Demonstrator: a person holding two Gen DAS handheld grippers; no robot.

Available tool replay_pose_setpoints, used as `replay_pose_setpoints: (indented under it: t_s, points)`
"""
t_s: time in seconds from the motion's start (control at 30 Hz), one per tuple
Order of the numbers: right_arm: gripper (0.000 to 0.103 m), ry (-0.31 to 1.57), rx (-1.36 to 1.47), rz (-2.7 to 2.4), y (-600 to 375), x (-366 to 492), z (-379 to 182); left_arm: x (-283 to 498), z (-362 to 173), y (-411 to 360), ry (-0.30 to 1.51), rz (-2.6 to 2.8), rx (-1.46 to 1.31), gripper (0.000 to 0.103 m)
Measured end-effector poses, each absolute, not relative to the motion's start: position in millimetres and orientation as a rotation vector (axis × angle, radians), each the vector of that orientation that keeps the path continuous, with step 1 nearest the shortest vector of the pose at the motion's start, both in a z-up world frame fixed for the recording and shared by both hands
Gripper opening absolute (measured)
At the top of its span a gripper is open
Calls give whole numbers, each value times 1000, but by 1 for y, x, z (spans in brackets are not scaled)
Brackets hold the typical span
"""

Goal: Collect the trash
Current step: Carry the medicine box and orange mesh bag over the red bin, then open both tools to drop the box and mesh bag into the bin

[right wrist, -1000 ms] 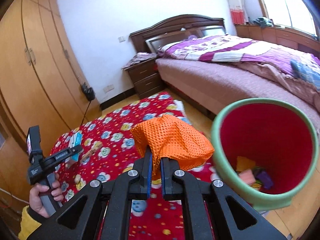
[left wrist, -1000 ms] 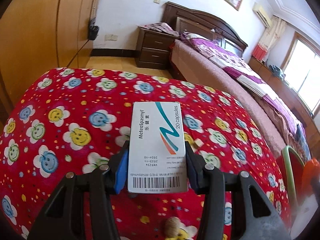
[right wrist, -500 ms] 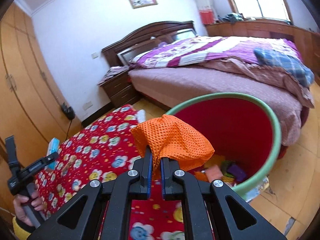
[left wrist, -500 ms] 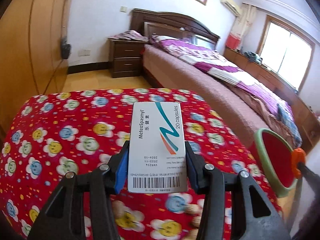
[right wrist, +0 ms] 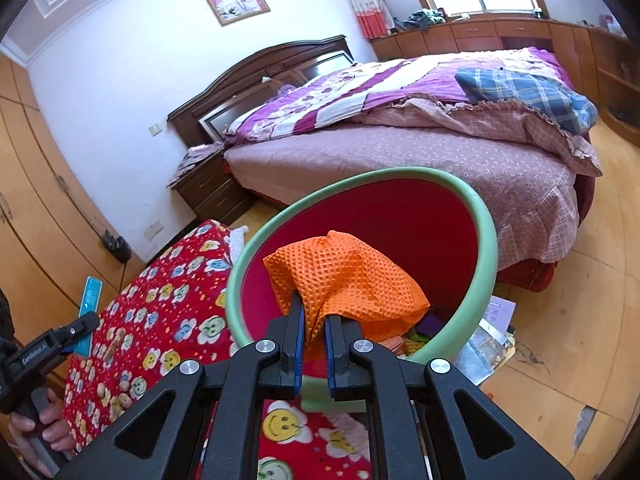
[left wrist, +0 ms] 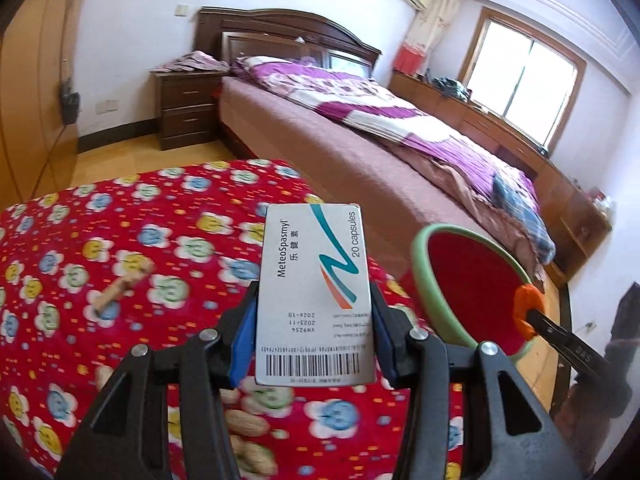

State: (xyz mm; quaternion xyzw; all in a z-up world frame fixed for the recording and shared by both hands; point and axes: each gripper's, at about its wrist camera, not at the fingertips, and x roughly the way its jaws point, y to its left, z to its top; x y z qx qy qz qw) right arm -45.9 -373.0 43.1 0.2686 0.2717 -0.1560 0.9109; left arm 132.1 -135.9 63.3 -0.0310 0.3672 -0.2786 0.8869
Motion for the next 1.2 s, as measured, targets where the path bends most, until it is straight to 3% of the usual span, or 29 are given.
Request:
replay_pose_setpoints:
  t_s: [0.43,1.2]
  points:
    - [23,503,548,-319,-388,-57,46,108,56,-214,811,-691,22,50]
    - [28,484,578,-386,-418,-91,36,93,32,-319,853,-783,205,52]
